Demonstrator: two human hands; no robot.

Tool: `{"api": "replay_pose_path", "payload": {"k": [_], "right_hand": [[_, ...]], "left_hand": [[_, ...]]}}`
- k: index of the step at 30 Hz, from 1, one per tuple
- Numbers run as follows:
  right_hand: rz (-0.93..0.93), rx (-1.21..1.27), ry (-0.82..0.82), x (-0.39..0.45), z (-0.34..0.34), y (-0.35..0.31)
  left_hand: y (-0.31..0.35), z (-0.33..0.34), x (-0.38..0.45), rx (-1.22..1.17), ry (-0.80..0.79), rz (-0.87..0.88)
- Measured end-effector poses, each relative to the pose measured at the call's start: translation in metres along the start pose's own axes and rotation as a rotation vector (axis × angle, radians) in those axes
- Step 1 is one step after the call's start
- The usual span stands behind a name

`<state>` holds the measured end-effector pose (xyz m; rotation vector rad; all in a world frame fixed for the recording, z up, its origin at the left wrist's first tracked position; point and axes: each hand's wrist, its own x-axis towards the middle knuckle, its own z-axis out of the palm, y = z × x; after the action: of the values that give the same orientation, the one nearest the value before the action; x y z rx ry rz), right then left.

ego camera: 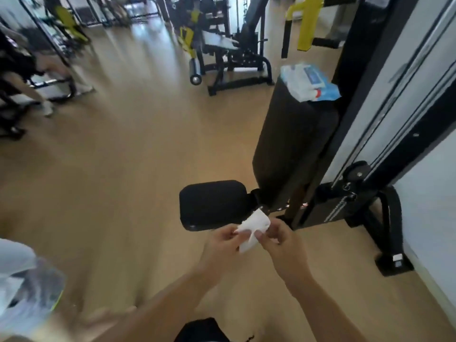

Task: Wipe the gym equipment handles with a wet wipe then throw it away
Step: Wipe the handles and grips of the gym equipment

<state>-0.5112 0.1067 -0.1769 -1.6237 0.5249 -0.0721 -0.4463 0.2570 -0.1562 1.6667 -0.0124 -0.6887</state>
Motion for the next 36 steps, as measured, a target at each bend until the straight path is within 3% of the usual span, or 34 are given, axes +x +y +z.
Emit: {"api": "replay_pose_path", "payload": {"k": [3, 14, 20, 27, 36], "right_hand": [[0.030, 0.102, -0.075, 0.014, 0.062, -0.010], [0.218, 0.247, 0.034, 0.073, 0.266, -0.032], [0.268, 0.228, 0.019, 0.146, 0.306, -0.042], [0.203, 0.246, -0.176, 0.240, 0.333, -0.075], [0.215, 0.246, -0.008, 0.358, 0.359, -0.119]], "left_hand": [[-0.001, -0.058, 0.008, 0.027, 0.091, 0.056], [-0.021, -0.252, 0.056, -0.019, 0.267, -0.001], [-0.006, -0.303, 0.123, -0.032, 0.343, 0.041], [0.038, -0.349, 0.210, -0.044, 0.323, 0.013], [0.093, -0.381, 0.343, -0.075, 0.153, -0.004]]}}
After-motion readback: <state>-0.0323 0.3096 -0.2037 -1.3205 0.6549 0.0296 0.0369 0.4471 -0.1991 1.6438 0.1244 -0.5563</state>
